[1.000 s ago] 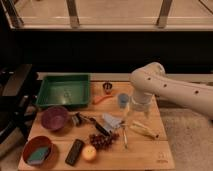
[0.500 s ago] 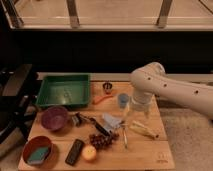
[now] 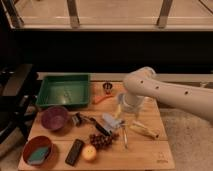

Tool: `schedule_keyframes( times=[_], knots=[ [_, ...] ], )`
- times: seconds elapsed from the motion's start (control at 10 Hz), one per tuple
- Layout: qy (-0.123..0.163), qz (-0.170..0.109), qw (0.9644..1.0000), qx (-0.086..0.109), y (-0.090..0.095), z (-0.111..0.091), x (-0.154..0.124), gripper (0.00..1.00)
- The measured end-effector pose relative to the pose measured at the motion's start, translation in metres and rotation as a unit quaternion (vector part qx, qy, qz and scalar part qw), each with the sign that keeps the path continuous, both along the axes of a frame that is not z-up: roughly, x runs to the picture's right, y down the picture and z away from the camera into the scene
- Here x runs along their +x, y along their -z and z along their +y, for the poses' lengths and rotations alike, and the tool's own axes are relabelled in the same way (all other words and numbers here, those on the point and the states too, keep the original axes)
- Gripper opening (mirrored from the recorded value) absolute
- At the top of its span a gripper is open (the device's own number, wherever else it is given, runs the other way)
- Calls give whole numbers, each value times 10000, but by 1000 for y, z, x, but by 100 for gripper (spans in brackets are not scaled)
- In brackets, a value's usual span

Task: Place fork in purple bowl

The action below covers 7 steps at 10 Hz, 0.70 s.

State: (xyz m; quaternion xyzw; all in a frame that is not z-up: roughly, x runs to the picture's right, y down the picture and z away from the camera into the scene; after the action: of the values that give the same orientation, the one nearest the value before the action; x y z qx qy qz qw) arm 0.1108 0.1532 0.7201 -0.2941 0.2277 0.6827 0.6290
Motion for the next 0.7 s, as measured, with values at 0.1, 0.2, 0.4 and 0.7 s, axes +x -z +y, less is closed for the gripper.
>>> schedule_keyframes(
  times=[0.1,0.2,0.4,0.7],
  knots=[
    [-33,-35,10000,-51,-5,7,-6,68],
    [-36,-57,9999,-98,-10,14,-14,68],
    [33,2,9998,-176,-25,29,-24,68],
    [79,116,9996,-260,-37,36,-26,68]
  ],
)
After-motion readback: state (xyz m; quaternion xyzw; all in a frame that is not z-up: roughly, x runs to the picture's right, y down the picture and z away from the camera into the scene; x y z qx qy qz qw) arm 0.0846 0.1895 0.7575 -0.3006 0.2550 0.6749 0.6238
